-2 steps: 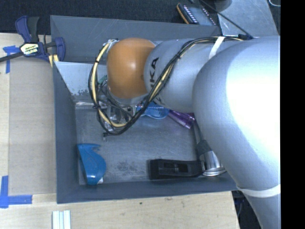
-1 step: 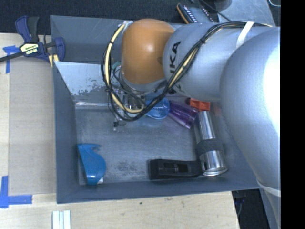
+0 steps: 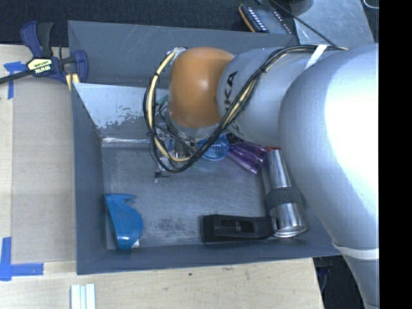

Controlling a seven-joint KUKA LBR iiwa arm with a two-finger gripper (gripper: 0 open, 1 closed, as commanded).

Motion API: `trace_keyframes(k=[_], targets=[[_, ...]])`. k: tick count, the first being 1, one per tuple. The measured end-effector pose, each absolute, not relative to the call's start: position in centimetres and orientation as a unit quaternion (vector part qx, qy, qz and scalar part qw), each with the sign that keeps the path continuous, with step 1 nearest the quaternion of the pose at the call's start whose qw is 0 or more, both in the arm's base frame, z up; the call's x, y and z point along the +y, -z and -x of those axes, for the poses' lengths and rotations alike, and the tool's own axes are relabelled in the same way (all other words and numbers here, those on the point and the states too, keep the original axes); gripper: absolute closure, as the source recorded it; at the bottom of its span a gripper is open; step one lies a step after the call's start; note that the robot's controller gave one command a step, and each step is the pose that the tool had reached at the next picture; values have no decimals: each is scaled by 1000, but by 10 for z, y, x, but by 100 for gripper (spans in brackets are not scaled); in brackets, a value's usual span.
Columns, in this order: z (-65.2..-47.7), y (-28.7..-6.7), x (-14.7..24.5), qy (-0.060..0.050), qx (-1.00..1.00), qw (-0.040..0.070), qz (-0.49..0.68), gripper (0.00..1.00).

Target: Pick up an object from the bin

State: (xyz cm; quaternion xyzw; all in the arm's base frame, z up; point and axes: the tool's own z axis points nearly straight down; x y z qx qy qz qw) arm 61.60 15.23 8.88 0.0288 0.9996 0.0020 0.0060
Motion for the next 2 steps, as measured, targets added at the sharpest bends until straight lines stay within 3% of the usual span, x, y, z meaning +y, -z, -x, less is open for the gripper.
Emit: trace_keyframes(k=[1, 2], targets=[[-612, -143, 128, -1, 1000, 1, 6, 0], [-614, -132, 85, -3, 993, 8, -115, 0]])
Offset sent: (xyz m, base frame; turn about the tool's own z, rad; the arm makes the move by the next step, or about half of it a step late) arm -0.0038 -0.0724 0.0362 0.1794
